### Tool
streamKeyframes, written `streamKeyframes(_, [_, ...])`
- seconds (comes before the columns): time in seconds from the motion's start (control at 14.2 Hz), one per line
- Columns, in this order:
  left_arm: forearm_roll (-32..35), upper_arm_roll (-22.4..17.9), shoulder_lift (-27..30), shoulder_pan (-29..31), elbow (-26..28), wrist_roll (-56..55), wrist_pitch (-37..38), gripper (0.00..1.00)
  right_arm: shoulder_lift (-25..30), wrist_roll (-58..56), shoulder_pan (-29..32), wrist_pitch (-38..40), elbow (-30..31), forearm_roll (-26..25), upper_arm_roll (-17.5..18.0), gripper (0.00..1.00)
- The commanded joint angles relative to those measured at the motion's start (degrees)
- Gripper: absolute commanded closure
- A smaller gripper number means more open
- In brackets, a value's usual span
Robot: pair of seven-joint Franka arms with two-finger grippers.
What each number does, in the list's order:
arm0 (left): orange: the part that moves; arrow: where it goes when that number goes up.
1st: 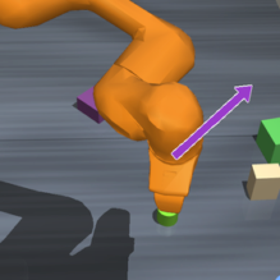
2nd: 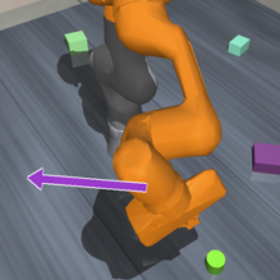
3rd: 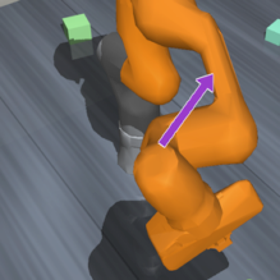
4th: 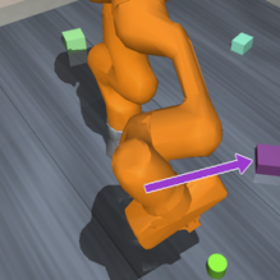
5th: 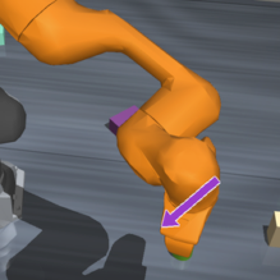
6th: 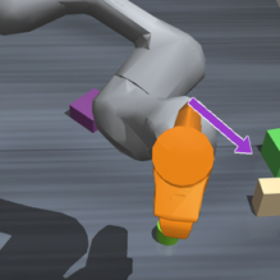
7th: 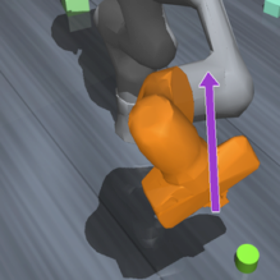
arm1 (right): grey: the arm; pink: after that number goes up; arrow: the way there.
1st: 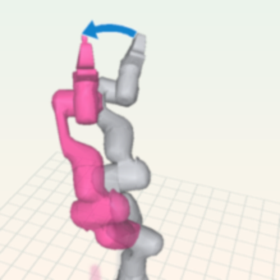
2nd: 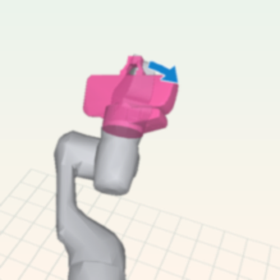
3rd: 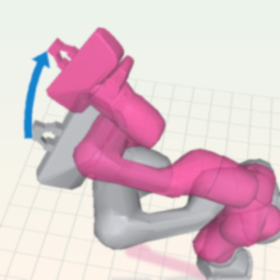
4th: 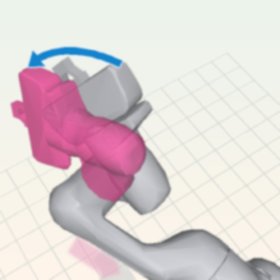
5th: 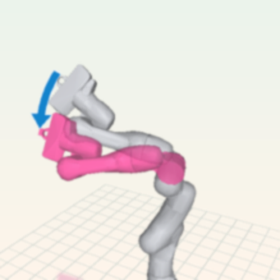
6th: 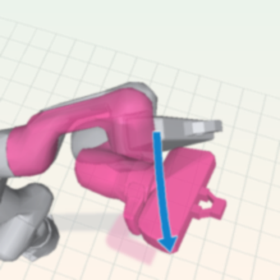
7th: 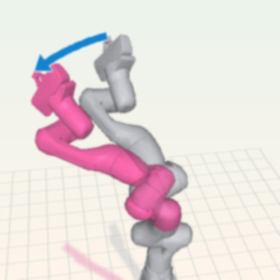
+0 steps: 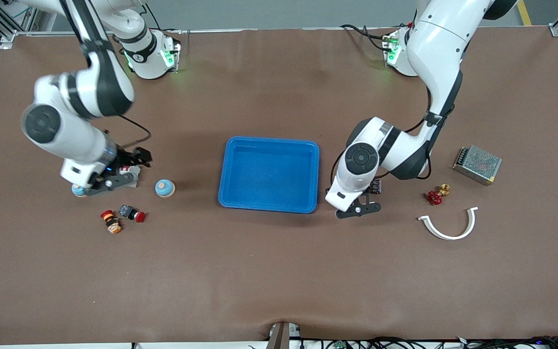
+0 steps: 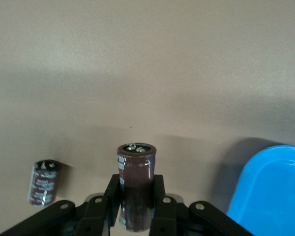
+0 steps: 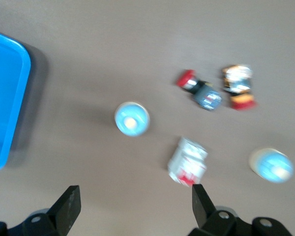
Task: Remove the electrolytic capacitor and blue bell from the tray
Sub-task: 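Return the right arm to rest while the left gripper carries the capacitor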
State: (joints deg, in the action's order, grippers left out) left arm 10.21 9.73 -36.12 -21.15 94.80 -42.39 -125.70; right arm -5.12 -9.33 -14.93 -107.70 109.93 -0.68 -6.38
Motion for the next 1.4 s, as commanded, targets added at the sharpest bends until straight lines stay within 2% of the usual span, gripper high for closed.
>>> streamKeyframes(0.0, [0.78, 0.72, 0.53, 1.99, 1.0, 5.46, -0.33, 1.0, -0.68, 0.8, 4.81, 17.8, -18.88, -1.43, 0.49, 0.0])
streamKeyframes(0.07, [0.69, 0.72, 0.26, 2.52, 1.0, 7.39, -1.03, 1.0, -1.55, 0.8, 5.43, 21.53, -23.92, -1.43, 0.49, 0.0])
streamKeyframes(0.14, [0.78, 0.72, 0.17, 3.39, 1.0, 8.89, -1.65, 1.0, -1.56, 0.8, 6.05, 22.0, -26.23, -1.69, 0.41, 0.0])
streamKeyframes(0.35, [0.69, 0.81, -0.62, 5.94, 0.91, 13.9, -3.32, 1.0, -1.47, 0.8, 8.86, 21.3, -27.66, -1.43, 0.49, 0.0])
streamKeyframes(0.63, [0.61, 0.81, -1.58, 8.93, 0.91, 20.31, -4.46, 1.0, -1.56, 0.8, 9.48, 19.81, -27.75, -1.34, 0.41, 0.0])
streamKeyframes(0.91, [0.87, 0.72, -2.72, 10.34, 0.91, 24.72, -6.82, 1.0, -1.47, 0.8, 12.9, 19.37, -28.45, 2.96, 0.58, 0.0])
streamKeyframes(0.98, [1.04, 0.72, -3.08, 10.34, 0.91, 24.73, -8.14, 1.0, -1.39, 0.71, 14.91, 18.93, -28.28, 3.32, 1.54, 0.0])
streamKeyframes(1.12, [1.04, 0.64, -3.6, 10.26, 0.91, 24.73, -9.03, 1.0, -1.38, 0.19, 21.23, 18.58, -28.37, 3.67, 7.32, 0.0])
streamKeyframes(1.33, [1.22, 0.55, -4.4, 10.17, 0.82, 24.64, -10.79, 1.0, -1.65, 0.1, 22.05, 17.78, -28.19, 3.15, 8.23, 0.0])
